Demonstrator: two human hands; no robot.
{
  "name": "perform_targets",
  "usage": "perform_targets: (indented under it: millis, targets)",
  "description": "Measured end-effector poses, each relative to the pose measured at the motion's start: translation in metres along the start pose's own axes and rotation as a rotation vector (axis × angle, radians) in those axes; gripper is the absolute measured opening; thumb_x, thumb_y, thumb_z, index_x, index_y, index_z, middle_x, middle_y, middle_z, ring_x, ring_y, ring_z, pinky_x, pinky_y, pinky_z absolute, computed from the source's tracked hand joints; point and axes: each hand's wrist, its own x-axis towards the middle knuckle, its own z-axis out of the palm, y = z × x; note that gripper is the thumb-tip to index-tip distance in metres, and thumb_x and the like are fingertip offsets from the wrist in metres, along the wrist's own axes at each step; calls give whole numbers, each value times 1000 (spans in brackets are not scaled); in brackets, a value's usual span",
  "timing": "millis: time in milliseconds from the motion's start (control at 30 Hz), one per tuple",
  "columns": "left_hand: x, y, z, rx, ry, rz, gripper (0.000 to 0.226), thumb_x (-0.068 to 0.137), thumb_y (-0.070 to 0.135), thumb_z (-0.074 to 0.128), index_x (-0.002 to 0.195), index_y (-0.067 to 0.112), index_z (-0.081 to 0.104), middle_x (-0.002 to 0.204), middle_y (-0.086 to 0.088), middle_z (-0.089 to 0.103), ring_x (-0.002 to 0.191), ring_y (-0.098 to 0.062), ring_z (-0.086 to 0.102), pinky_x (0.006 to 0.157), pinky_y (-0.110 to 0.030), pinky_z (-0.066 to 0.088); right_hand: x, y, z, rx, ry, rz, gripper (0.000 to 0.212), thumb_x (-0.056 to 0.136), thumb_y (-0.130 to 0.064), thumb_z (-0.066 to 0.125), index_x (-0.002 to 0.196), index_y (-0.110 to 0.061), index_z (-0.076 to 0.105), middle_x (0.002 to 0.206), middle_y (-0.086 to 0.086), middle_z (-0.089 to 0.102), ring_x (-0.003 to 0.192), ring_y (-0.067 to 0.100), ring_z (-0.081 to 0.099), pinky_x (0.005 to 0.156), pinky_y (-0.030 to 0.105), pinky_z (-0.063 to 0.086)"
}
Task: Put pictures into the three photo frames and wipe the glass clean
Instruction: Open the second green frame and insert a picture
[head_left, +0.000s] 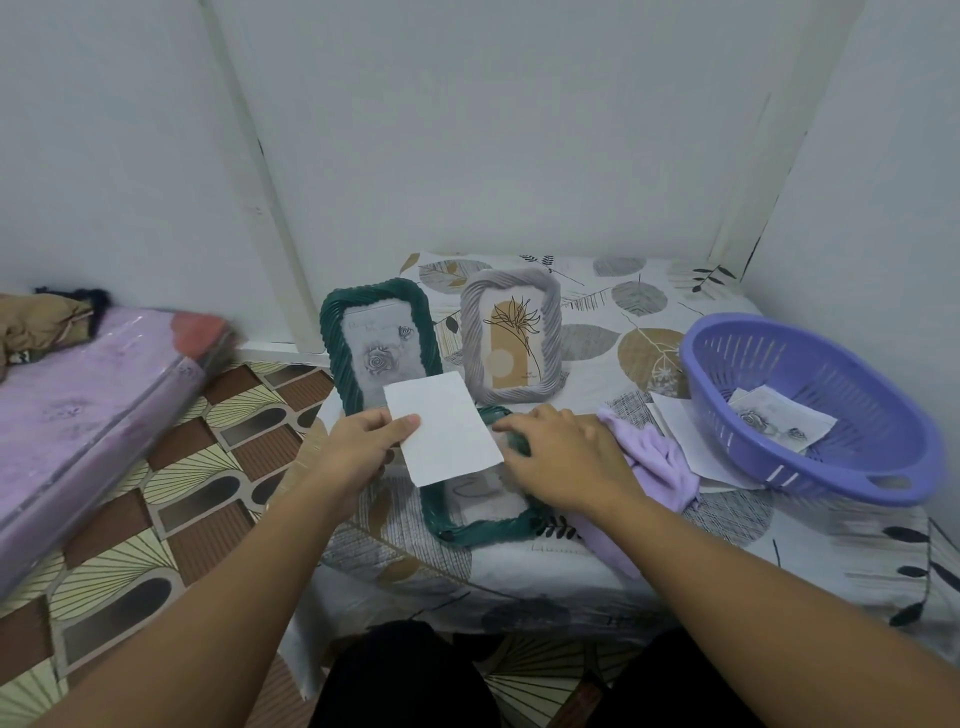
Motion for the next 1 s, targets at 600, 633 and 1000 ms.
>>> perform_targets:
  millis: [600,633,1000]
  targets:
    - [-15,-21,25,940,140,350,33,88,61,64,85,28,62,83,10,61,79,-11,59,68,-32,52,4,16,-8,231,14,306,51,73,-54,55,123,-42,53,101,-13,72,92,12,67,80,40,59]
    - [-16,-23,26,981,142,358,37,85,66,64,89,29,63,87,10,59,84,-13,58,71,-34,53,3,13,-11,212,6,299,50,74,-52,56,123,-41,54,99,-14,71,91,11,66,78,38,58]
    - [-30,-21,37,1039,105,285,62,84,62,67,135,27,60,117,-3,46,121,-26,38,96,-40,45,-8,-11,-16,-83,-78,221,30,89,-41,58,109,-19,56,72,-9,46,80,23,50,79,34,36]
